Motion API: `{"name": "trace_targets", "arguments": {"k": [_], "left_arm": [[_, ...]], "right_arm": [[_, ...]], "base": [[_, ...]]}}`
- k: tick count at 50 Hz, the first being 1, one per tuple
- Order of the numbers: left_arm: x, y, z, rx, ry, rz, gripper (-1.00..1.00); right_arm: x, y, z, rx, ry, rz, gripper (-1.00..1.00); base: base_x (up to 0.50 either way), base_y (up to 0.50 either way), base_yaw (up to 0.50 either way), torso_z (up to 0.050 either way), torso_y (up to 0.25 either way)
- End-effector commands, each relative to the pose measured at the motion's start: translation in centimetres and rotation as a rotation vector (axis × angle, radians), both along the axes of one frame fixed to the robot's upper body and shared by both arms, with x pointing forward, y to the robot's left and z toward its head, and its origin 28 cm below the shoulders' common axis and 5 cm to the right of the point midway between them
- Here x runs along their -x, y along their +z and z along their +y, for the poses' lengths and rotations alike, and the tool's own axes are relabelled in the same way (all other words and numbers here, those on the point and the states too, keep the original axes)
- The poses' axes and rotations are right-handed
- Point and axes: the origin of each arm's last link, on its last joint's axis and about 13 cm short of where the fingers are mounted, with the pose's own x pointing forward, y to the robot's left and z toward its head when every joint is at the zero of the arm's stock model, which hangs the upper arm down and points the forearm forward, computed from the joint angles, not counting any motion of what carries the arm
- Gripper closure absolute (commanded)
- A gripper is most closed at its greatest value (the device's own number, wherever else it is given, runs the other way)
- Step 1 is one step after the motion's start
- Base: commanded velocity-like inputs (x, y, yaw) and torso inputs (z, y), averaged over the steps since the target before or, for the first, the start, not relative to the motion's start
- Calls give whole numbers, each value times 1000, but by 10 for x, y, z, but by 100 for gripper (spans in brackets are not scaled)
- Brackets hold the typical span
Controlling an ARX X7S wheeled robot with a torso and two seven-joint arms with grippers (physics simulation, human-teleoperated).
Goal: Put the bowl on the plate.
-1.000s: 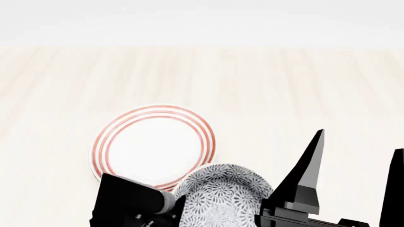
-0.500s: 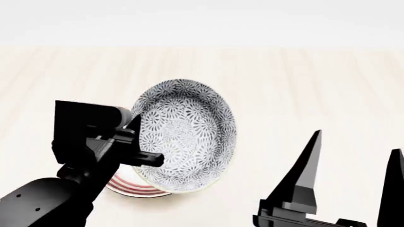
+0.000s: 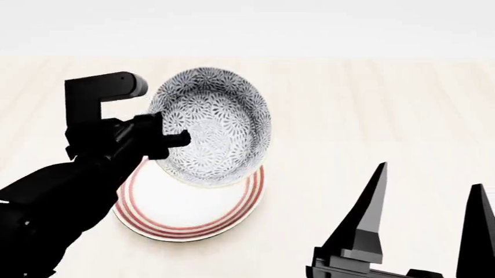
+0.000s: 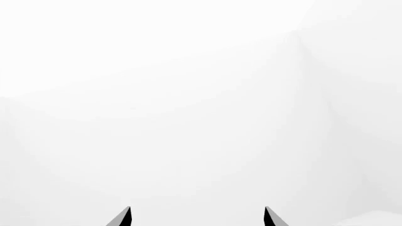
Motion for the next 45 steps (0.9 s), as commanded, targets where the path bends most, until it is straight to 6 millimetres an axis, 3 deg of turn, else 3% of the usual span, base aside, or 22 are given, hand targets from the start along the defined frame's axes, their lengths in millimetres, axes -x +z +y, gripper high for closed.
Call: {"name": "trace_targets", "arguments": {"k": [1,17,45], "left_arm": [[-17,3,-10,122,9,111,100],[-33,-3,-10,57,76,140,100],[-30,-20,-6,49,86,205,100]], "right_arm": [[-1,-1,-1,11,-4,-6,-100],[0,-3,-1,14,7,4,-100],[0,-5,0,19,15,10,-100]], "base": [[0,0,0,0,0],[0,0,0,0,0],[0,0,0,0,0]]}}
